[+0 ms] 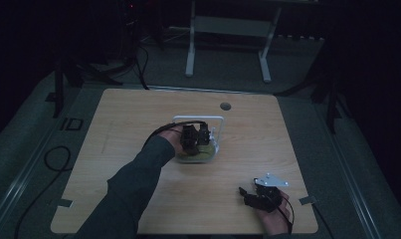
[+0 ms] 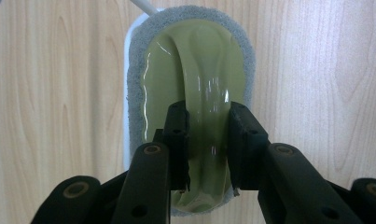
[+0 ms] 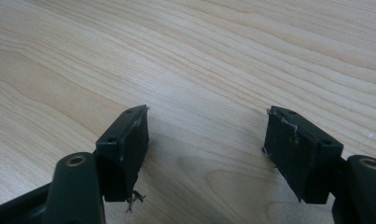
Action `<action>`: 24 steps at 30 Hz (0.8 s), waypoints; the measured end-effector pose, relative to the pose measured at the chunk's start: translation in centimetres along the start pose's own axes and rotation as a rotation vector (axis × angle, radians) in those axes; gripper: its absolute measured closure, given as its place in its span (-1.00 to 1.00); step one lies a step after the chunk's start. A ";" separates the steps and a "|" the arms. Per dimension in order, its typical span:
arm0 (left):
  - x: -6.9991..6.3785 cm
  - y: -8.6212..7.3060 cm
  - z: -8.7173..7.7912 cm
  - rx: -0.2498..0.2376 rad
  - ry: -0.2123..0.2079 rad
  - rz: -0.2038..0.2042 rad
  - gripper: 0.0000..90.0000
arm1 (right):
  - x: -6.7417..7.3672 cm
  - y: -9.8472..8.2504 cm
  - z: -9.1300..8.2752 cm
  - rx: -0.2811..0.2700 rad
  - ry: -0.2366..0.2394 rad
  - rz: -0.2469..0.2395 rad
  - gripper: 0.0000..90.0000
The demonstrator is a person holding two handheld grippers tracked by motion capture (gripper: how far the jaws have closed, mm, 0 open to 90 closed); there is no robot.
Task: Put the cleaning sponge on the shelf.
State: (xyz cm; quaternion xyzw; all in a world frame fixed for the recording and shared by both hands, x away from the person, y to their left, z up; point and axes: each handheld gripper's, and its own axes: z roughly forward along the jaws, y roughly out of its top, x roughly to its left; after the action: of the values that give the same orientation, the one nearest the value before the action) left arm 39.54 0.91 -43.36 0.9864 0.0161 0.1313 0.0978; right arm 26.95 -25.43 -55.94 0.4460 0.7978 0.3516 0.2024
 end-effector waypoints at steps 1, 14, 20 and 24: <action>0.0 0.0 0.0 -0.001 0.002 0.002 0.60 | 0.0 0.0 0.0 0.000 0.000 0.000 -0.33; 0.6 0.2 0.7 0.016 0.034 0.006 0.60 | 0.0 0.0 0.0 0.000 0.000 0.000 -0.33; 0.8 0.3 1.2 0.033 0.059 0.015 0.60 | 0.0 0.0 0.0 0.000 0.000 0.000 -0.33; 0.9 0.4 1.5 0.035 0.060 0.015 0.59 | 0.0 0.0 0.0 0.000 0.000 -0.001 -0.33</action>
State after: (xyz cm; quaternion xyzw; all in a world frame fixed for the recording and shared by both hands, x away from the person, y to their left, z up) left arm 40.78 0.31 -44.43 0.9837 0.0138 0.1610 0.0791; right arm 26.96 -25.43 -55.94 0.4457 0.7980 0.3513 0.2026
